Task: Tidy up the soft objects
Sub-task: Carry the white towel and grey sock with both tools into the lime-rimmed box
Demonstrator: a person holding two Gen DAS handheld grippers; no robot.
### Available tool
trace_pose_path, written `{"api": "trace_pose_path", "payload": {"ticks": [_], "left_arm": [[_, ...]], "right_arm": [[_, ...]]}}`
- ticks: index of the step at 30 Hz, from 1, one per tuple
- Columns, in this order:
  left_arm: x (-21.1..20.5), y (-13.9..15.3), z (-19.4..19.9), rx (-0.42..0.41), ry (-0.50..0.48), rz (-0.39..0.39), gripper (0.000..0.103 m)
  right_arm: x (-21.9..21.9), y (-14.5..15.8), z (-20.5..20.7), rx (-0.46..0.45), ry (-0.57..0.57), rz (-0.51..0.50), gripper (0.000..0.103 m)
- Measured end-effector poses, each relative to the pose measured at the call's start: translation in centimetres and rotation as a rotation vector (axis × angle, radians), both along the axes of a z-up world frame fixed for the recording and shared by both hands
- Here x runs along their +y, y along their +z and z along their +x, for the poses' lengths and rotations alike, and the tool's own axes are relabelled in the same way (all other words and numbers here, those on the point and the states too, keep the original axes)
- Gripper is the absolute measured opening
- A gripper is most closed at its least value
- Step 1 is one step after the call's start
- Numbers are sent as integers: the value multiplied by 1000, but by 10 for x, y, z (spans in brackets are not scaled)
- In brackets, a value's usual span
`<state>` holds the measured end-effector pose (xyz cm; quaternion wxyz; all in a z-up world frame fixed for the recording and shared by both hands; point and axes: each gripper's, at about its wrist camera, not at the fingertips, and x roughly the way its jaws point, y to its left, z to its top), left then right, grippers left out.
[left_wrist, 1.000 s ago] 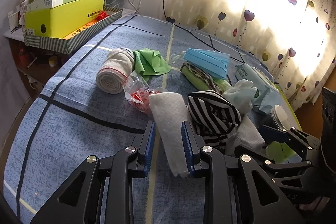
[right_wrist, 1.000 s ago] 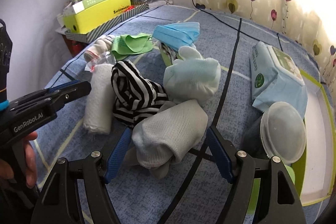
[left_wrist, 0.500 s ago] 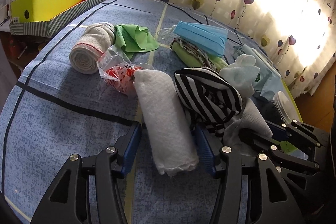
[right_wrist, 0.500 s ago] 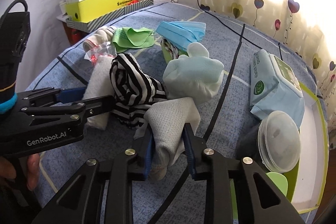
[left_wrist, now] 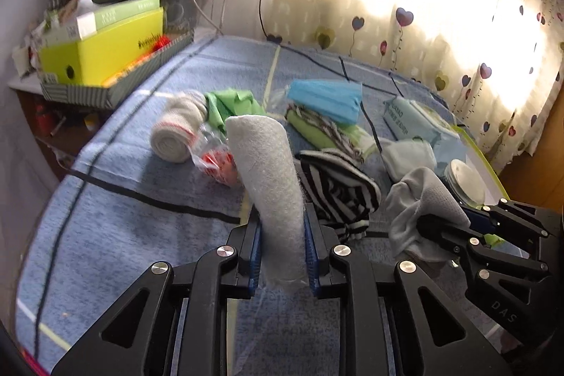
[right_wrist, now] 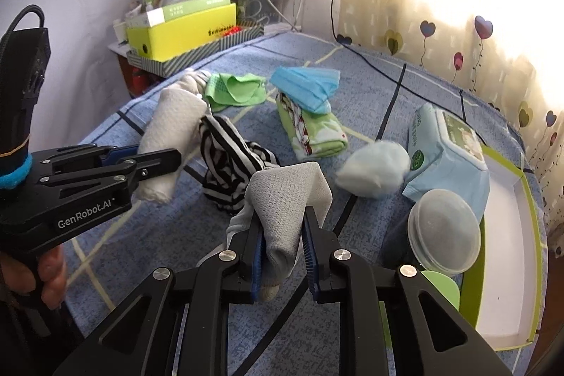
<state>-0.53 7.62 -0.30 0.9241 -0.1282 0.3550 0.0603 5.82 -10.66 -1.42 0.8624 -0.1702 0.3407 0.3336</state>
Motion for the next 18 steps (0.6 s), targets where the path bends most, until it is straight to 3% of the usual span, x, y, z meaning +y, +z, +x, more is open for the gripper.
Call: {"api": "trace_pose_path", "payload": {"ticks": [7,18], "left_arm": [[-8,33,-11,-81,54,126,22],[-35,66,-4,-139,41,221,22]], "right_arm": [[-12,25,-11,-65,21,64,18],[-41,52,-20,-126,-7,137,18]]}}
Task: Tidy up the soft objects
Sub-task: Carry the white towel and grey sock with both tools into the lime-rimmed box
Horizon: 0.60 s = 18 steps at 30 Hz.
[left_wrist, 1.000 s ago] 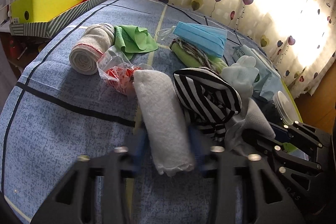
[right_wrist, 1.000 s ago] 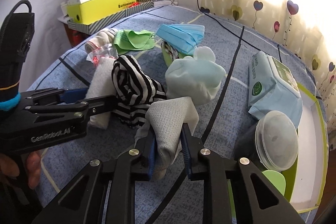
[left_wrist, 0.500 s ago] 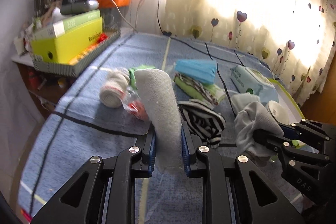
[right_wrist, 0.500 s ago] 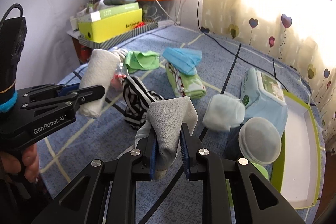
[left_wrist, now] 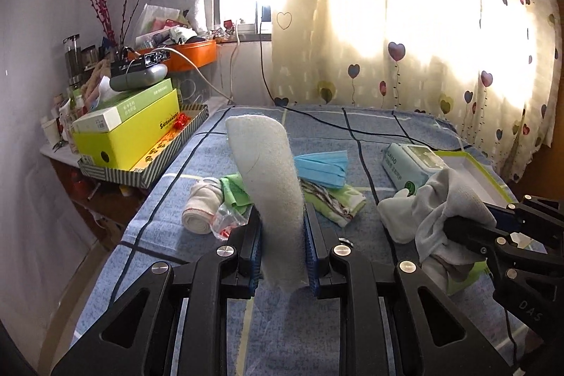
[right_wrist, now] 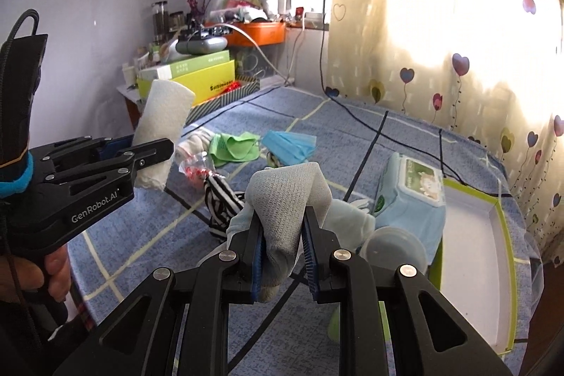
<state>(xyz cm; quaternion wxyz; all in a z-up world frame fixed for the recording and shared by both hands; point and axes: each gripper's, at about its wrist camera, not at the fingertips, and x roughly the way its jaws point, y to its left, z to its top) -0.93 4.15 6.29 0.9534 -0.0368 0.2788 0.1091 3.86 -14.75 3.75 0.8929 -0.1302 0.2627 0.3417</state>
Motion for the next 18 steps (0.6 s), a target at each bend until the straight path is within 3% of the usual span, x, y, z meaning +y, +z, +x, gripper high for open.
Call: {"api": "trace_pose_path", "payload": {"ticks": [18], "left_arm": [[-64,17,37,-19,-133,25,22]], "right_arm": [[-66,17,15,-31,-128,68,19]]}}
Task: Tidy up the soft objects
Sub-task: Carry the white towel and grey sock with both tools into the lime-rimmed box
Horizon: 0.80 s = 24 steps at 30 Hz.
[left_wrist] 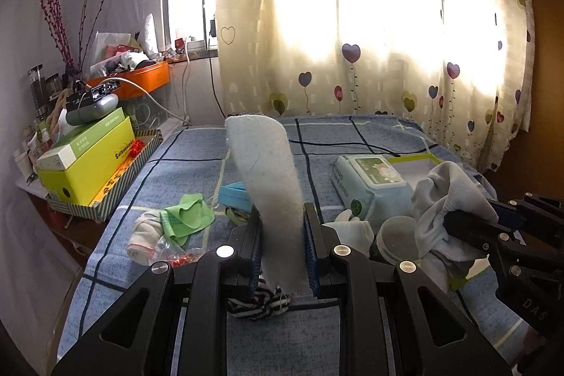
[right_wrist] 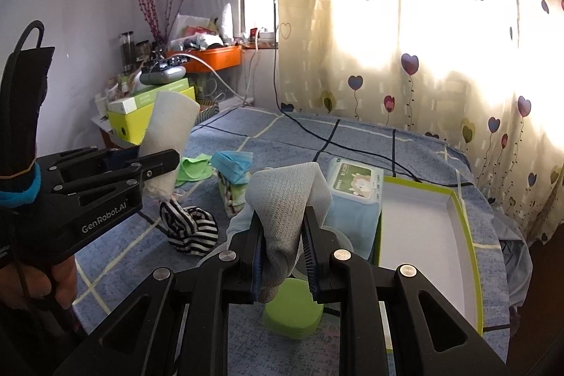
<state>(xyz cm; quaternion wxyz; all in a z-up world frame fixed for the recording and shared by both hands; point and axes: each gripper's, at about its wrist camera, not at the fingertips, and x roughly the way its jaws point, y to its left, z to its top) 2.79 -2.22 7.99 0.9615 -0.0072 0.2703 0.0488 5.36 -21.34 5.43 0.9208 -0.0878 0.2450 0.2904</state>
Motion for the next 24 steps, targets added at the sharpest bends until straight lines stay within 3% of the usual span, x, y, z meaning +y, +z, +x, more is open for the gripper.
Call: {"api": "trace_pose_path", "payload": {"ticks": [12,24], "left_arm": [[-48,-5,33,57,-154,-66,22],[-114,-16,72,153,-356,-119,22]], "right_arm": [[-73,-15,29,44,-150,58,18],[-140,-49,69,141,-271,90,19]]}}
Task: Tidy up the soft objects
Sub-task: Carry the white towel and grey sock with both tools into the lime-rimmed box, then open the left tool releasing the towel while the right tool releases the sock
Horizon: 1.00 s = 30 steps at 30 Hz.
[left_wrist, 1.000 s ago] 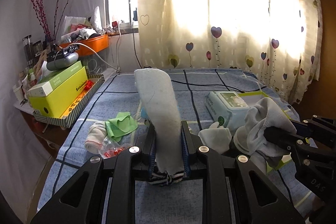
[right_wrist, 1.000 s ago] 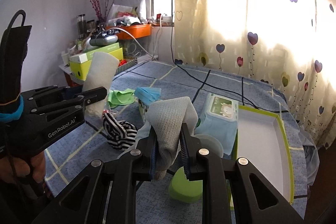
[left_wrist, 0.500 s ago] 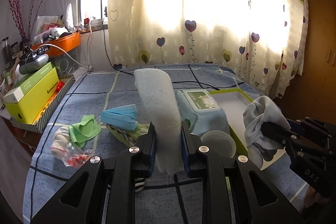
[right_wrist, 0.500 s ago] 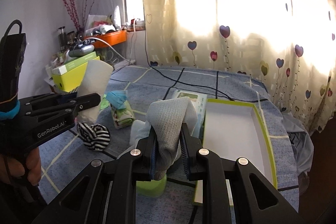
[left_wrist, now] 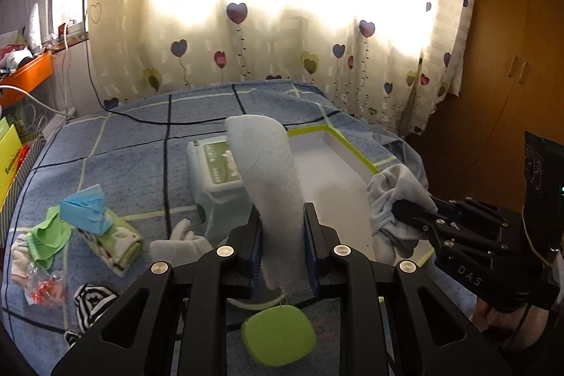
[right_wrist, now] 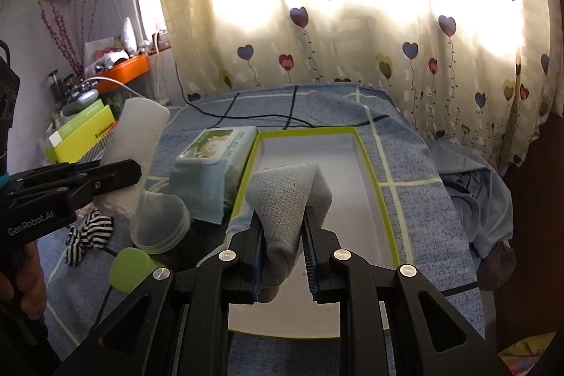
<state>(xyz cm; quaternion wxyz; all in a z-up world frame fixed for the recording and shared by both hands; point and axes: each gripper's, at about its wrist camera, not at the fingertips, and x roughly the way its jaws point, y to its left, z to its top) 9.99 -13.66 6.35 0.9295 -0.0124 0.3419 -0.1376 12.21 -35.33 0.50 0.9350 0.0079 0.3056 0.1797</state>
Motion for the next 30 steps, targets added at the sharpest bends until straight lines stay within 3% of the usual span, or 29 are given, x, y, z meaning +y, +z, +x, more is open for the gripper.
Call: {"api": "trace_pose_path", "payload": {"ticks": [7,17,19,21,24,29,30], "left_arm": [[-25,-16,19,81,-98,-42,22],[-59,-38,40,147,-158,17,22],[-66,-41,42,142,-179,31,22],[-71,-45,47,160,-186,28,22],[-76,-50,54,184,-195,30,24],[-76,-51,54,190,-207,6,34],[-76,-50,53,185,-211,3,39]], "right_arm": [[-14,-20,19,62,-19,5,19],[-28,-32,34,104,-37,5,26],[-30,-33,35,108,-45,5,30],[-33,-34,36,109,-52,-3,42],[-35,-32,34,95,-60,-10,52],[-40,-28,30,80,-78,-13,55],[-41,-27,29,77,-80,-15,55]]}}
